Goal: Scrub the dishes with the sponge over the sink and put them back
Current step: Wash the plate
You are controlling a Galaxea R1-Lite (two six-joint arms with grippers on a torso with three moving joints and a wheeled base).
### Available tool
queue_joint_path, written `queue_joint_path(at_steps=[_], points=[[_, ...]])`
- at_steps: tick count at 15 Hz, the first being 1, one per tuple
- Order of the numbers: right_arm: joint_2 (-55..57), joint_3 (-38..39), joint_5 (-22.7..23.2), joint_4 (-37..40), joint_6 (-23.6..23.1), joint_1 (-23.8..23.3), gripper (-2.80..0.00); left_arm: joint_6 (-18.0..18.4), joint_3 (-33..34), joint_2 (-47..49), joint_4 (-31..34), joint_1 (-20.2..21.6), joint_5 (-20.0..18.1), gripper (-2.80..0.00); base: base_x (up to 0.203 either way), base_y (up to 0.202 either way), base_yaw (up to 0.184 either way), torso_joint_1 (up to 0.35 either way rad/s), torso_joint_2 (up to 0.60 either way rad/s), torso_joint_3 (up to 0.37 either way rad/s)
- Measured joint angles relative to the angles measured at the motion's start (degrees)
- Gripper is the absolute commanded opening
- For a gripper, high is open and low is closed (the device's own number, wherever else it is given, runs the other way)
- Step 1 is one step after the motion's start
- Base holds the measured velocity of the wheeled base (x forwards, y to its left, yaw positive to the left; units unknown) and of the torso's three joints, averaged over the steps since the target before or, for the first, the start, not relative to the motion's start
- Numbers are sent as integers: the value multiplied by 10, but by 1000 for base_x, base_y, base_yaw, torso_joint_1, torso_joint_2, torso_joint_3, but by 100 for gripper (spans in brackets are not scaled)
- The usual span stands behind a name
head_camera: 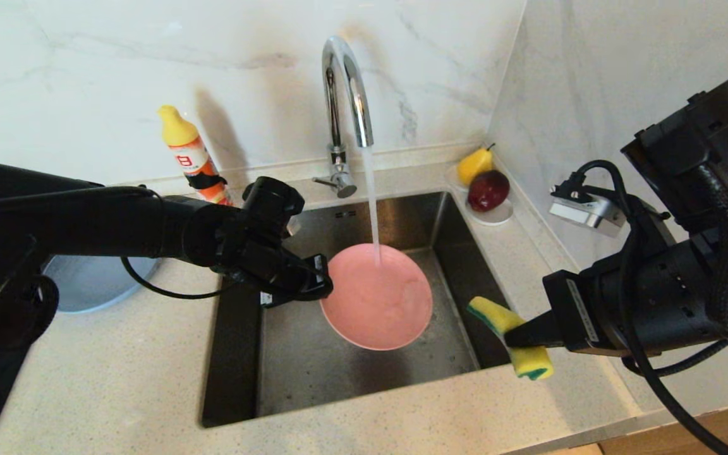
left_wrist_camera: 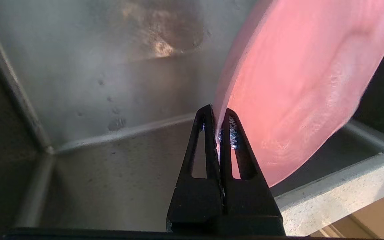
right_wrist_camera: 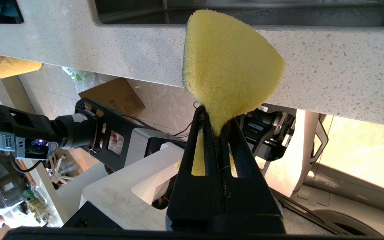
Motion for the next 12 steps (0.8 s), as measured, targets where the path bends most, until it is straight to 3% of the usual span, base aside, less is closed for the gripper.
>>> queue_joint_path(at_steps=[3, 6, 12], points=[[0, 4, 0, 0, 0, 0, -280, 0, 5, -7, 1, 0, 12, -280, 0, 0, 0, 0, 0, 0], [2, 7, 0, 0, 0, 0, -280, 11, 15, -36, 8, 14, 78, -280, 0, 0, 0, 0, 0, 0], [8, 12, 0, -1, 1, 0, -280, 115, 87, -152, -2, 52, 172, -280, 0, 0, 0, 0, 0, 0]])
